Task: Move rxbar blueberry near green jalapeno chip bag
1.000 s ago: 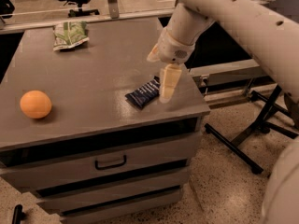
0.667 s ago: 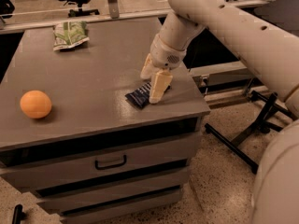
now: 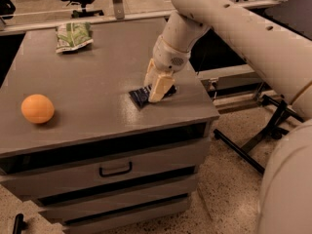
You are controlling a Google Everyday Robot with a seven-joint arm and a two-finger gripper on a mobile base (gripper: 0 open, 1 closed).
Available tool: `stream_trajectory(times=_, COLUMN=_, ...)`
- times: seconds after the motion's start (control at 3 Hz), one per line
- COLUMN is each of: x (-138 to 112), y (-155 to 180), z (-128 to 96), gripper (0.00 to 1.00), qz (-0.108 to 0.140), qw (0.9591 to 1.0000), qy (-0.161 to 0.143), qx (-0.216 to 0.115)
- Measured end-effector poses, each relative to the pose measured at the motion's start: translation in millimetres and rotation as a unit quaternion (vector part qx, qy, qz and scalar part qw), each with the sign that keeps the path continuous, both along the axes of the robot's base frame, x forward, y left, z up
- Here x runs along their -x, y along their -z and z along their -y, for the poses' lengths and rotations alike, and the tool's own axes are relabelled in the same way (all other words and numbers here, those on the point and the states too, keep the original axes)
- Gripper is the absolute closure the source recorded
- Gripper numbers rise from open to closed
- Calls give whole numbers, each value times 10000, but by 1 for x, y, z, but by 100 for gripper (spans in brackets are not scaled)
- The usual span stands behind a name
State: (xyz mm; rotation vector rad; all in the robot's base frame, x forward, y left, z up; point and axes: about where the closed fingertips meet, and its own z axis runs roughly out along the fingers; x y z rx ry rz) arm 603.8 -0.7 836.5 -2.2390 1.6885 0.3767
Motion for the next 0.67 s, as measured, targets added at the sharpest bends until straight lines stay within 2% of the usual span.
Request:
stream_trajectory(times=0.33, x=0, y=1, z=-3, gripper=100, qz=-27, qw=10000, qy=-18, qx=-53)
stream_trajectory(times=0.67, x=0, y=1, z=-3, gripper=100, qz=-27, qw=10000, qy=-17, qx=-53)
